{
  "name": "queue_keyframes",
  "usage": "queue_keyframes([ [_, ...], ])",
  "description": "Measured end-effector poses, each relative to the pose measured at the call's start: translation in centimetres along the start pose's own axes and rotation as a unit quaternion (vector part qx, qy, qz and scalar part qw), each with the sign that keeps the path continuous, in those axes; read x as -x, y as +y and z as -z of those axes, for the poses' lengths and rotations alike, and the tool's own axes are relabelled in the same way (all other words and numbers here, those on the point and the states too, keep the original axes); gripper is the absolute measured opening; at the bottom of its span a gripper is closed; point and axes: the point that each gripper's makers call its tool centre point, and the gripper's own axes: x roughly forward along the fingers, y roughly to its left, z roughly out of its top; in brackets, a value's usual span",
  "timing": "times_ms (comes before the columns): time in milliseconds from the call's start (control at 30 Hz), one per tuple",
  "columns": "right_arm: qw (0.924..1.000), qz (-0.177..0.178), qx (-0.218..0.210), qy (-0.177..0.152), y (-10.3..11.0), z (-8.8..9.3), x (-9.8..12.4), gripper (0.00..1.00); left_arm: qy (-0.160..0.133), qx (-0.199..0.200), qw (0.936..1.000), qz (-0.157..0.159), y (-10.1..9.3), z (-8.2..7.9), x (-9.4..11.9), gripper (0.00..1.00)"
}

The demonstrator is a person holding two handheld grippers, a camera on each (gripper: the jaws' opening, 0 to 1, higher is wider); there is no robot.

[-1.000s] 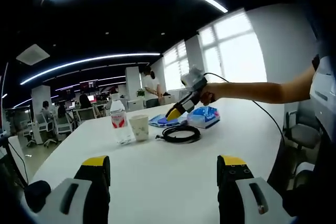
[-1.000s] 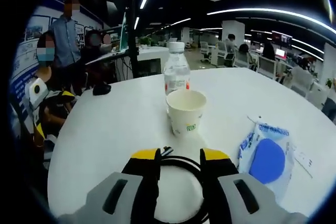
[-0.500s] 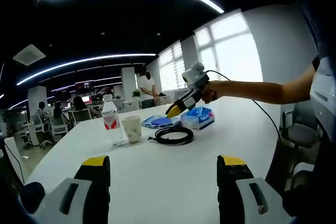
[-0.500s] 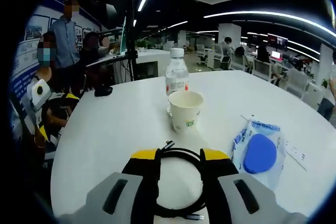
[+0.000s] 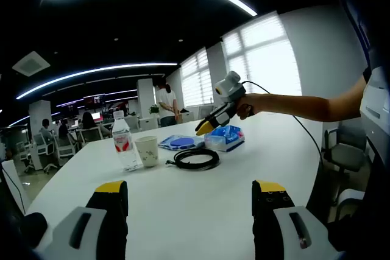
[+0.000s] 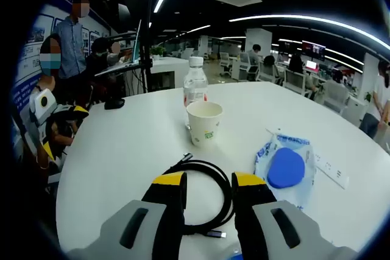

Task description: Arrange the tabletop items into an orderly group along one side of the table until the central work area is clear of visible clutter.

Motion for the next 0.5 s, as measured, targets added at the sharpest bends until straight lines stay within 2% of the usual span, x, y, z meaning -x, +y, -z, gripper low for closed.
queue_keyframes([
  [500, 0.9999, 0.011, -0.004, -0.002, -0.68, 0.68, 1.03, 0.27, 0.001, -0.001, 1.0000, 0.006, -0.50, 0.00, -0.29, 0.83],
])
